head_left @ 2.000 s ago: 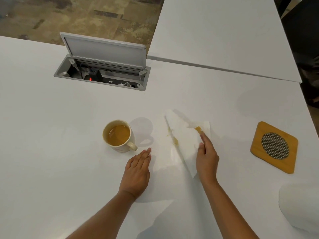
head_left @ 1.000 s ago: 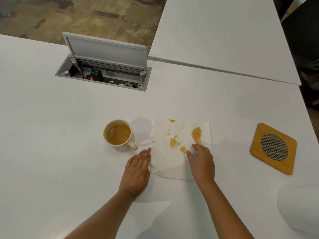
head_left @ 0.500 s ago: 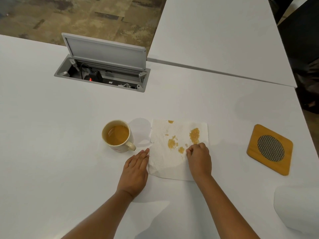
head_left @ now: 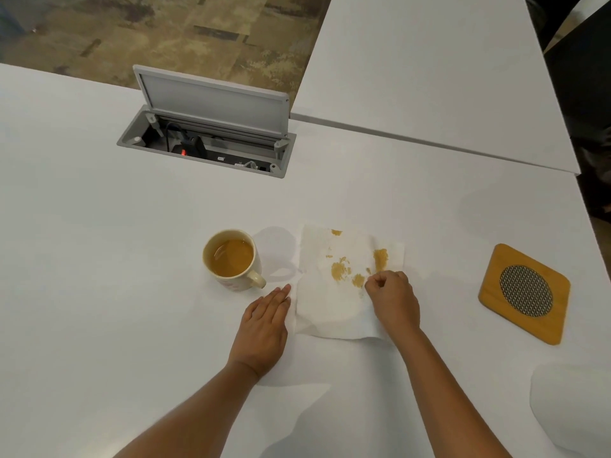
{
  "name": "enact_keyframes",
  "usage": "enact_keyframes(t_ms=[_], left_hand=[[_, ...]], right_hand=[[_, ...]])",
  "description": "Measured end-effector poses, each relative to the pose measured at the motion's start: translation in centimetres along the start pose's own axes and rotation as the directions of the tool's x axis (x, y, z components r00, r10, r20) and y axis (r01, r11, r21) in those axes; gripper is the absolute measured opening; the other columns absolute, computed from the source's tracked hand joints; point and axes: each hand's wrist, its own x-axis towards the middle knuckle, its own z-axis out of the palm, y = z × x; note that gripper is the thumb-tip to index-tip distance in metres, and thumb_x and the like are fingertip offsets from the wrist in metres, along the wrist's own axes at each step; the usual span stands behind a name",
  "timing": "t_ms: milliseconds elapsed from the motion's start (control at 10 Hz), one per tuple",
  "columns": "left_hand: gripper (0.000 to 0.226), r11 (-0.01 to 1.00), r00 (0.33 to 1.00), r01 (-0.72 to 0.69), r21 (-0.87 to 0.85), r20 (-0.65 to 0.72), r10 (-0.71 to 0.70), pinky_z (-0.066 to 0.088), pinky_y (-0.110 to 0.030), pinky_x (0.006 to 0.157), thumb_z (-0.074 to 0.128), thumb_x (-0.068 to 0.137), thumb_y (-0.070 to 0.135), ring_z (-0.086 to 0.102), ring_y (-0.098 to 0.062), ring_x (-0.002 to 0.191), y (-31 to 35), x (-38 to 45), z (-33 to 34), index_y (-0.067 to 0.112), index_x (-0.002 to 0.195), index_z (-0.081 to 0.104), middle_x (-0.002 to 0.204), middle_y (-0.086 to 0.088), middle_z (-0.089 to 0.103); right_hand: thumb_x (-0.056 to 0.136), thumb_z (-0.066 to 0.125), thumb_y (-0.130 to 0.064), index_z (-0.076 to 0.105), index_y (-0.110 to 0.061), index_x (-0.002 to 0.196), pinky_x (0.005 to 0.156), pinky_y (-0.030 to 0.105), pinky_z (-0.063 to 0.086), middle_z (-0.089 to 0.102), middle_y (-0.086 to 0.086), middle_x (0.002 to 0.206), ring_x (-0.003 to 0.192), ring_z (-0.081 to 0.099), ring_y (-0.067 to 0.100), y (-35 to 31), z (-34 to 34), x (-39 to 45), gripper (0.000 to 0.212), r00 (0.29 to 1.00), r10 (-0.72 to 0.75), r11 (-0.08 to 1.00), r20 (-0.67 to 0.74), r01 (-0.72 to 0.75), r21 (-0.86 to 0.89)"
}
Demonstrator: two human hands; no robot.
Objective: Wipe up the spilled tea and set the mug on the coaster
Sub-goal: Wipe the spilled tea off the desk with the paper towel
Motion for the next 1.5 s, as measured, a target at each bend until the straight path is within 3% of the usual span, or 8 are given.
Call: enact_keyframes(t_ms=[200, 500, 700, 1000, 1100, 1200, 1300, 1500], left_hand=[[0.042, 1.0, 0.999, -0.019, 0.024, -0.03, 0.02, 0.036, -0.046, 0.1, 0.053, 0.077, 0.009, 0.056, -0.024, 0.119, -0.1, 0.0, 0.4, 0.007, 0.119, 0.06, 0.131, -0.006, 0.058], [0.041, 1.0, 0.999, -0.022, 0.02, -0.031, 0.022, 0.041, -0.045, 0.098, 0.049, 0.079, 0.012, 0.057, -0.024, 0.117, -0.2, 0.1, 0.5, 0.008, 0.118, 0.061, 0.129, -0.006, 0.059], [0.046, 1.0, 1.0, -0.015, 0.022, 0.011, 0.015, 0.041, -0.045, 0.098, 0.031, 0.084, 0.017, 0.057, -0.023, 0.118, -0.2, 0.1, 0.3, 0.009, 0.118, 0.061, 0.13, -0.005, 0.059], [0.043, 1.0, 1.0, -0.017, 0.013, -0.003, 0.017, 0.041, -0.045, 0.099, 0.036, 0.083, 0.015, 0.056, -0.022, 0.119, -0.1, 0.0, 0.3, 0.009, 0.118, 0.061, 0.13, -0.005, 0.058], [0.041, 1.0, 1.0, -0.015, 0.013, -0.026, 0.016, 0.038, -0.046, 0.1, 0.056, 0.079, 0.01, 0.056, -0.022, 0.119, -0.2, 0.1, 0.4, 0.01, 0.119, 0.06, 0.13, -0.005, 0.058], [0.047, 1.0, 1.0, -0.01, 0.001, -0.017, 0.01, 0.035, -0.044, 0.1, 0.068, 0.073, 0.008, 0.056, -0.023, 0.119, -0.1, 0.1, 0.5, 0.009, 0.119, 0.06, 0.13, -0.005, 0.058], [0.047, 1.0, 1.0, -0.006, -0.002, -0.012, 0.006, 0.035, -0.042, 0.101, 0.068, 0.074, 0.008, 0.055, -0.023, 0.12, -0.2, 0.0, 0.6, 0.009, 0.12, 0.059, 0.131, -0.005, 0.058], [0.044, 1.0, 1.0, -0.004, -0.009, -0.012, 0.004, 0.037, -0.043, 0.101, 0.064, 0.076, 0.007, 0.055, -0.024, 0.12, -0.1, 0.1, 0.5, 0.008, 0.12, 0.059, 0.131, -0.006, 0.057]], right_hand=[[0.088, 0.053, -0.027, 0.062, -0.011, 0.089, 0.07, 0.031, 0.041, 0.054, 0.006, 0.102, 0.082, 0.055, 0.022, 0.2, -3.7, 0.4, 0.018, 0.989, 0.029, 0.984, -0.146, -0.003, 0.176], [0.086, 0.057, -0.021, 0.061, -0.008, 0.094, 0.069, 0.029, 0.036, 0.06, 0.012, 0.11, 0.093, 0.055, 0.03, 1.3, -9.5, 0.1, 0.016, 0.913, -0.085, 0.996, -0.4, 0.079, -0.031], [0.081, 0.061, -0.021, 0.061, -0.009, 0.086, 0.078, 0.045, 0.047, 0.063, 0.015, 0.108, 0.094, 0.056, 0.037, 0.6, -11.9, -0.7, 0.013, 0.869, -0.147, 0.984, -0.472, 0.08, -0.16], [0.079, 0.058, -0.02, 0.061, -0.013, 0.078, 0.073, 0.035, 0.043, 0.065, 0.006, 0.083, 0.078, 0.059, 0.028, -3.5, -1.8, -4.0, 0.008, 0.904, -0.427, 0.863, -0.01, 0.405, -0.303], [0.083, 0.054, -0.019, 0.058, -0.013, 0.08, 0.078, 0.029, 0.045, 0.063, 0.002, 0.09, 0.08, 0.055, 0.019, -2.6, 1.6, -4.6, 0.008, 0.895, -0.436, 0.85, 0.097, 0.444, -0.282], [0.09, 0.052, -0.026, 0.061, -0.014, 0.095, 0.1, 0.03, 0.041, 0.048, 0.0, 0.138, 0.119, 0.048, 0.018, -0.8, 3.7, -4.4, 0.015, 0.906, -0.375, 0.895, 0.194, 0.409, -0.18], [0.094, 0.049, -0.028, 0.058, -0.021, 0.114, 0.107, 0.03, 0.037, 0.035, -0.002, 0.149, 0.136, 0.033, 0.017, -0.1, 4.5, -4.4, 0.023, 0.907, -0.409, 0.908, 0.1, 0.416, -0.06], [0.101, 0.029, -0.018, 0.016, -0.027, 0.147, 0.117, 0.028, 0.0, -0.001, -0.003, 0.158, 0.146, -0.006, 0.018, 1.1, 5.9, -2.6, 0.049, 0.869, -0.448, 0.872, 0.211, 0.477, -0.113]])
